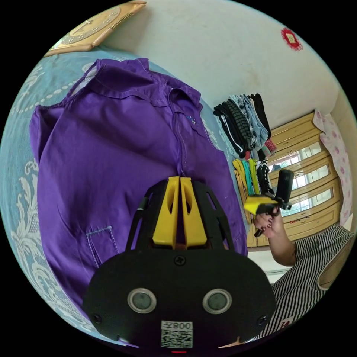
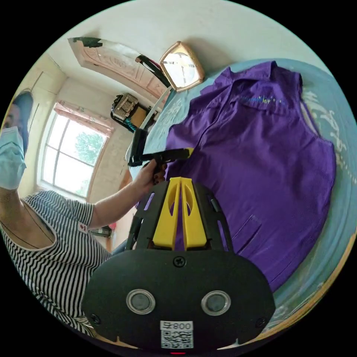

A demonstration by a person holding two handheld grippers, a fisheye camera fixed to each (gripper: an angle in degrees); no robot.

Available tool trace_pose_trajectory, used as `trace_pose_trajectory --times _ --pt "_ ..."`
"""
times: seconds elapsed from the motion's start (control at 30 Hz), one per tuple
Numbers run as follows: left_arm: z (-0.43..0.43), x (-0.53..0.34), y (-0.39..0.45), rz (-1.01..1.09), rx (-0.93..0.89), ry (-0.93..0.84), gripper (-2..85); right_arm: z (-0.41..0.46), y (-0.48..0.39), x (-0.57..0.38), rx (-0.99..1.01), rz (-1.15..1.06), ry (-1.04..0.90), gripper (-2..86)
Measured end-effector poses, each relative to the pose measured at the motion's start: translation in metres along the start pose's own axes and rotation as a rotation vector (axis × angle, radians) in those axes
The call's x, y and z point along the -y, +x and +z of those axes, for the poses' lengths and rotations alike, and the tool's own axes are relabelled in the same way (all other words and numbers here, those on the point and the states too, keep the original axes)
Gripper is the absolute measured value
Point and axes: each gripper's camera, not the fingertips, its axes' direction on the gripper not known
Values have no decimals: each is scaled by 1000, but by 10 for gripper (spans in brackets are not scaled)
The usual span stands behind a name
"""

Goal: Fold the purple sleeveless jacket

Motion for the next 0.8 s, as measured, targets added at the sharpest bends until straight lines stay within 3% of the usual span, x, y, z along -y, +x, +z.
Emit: trace_pose_trajectory --times 0.13,0.37,0.57,0.8 --pt "4 6 0 24 34 -18 3 3 40 108 -228 -52 78 0" --pt "6 10 -4 56 44 -12 3 31 120 254 -503 106 74 0" --pt "4 15 -21 30 -35 0 2 28 104 324 -627 -37 222 1" --pt "1 23 -33 17 -70 0 2 117 123 414 -699 -97 -59 -2"
